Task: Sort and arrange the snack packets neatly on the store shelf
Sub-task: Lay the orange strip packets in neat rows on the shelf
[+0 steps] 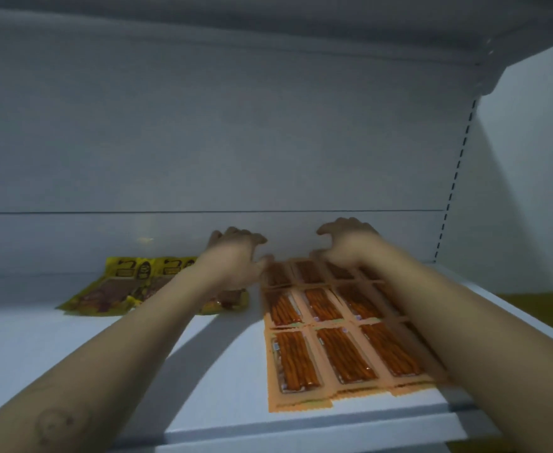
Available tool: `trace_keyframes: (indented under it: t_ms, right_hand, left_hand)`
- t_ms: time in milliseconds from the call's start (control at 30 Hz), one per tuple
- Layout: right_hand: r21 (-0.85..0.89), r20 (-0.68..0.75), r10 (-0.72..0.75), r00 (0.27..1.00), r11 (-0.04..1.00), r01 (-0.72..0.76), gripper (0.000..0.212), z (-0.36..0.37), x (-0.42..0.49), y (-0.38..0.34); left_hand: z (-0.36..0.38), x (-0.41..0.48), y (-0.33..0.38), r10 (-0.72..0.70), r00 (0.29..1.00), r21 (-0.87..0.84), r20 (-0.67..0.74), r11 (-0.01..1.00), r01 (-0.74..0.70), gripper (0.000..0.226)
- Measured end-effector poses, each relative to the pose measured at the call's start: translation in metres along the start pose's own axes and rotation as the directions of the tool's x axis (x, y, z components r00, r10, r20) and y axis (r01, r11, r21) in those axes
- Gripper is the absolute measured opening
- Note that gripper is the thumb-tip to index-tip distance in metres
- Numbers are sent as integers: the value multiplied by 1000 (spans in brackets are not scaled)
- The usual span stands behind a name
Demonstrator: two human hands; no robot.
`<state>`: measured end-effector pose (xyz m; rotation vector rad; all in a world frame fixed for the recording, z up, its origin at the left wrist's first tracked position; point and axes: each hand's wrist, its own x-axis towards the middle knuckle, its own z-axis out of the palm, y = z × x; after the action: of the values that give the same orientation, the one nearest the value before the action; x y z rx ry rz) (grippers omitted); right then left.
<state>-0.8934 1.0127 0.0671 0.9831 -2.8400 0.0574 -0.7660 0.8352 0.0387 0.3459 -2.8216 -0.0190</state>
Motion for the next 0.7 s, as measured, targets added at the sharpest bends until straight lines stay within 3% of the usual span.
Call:
trace_keyframes:
  t_ms: [133,333,500,700]
  right_hand:
    - [42,-127,-98,987,994,104,72,-25,-17,-19]
    - [97,-205,-284,937,946,308,77,-48,-43,-60]
    - [152,-185,-460,869,860,487,81,-48,-69,-113]
    - [267,-208,-621,756,707,655,80,-37,-110,-175]
  left_hand:
    - [-27,-28,-8,-92,994,1,-64,996,93,57]
    - [-56,-88,-4,-223,964,-6,-142,975,224,59]
    - [-79,-154,-9,-354,915,82,-193,923,375,60]
    - [-101,-239,-22,-560,809,187,-177,788,586,62]
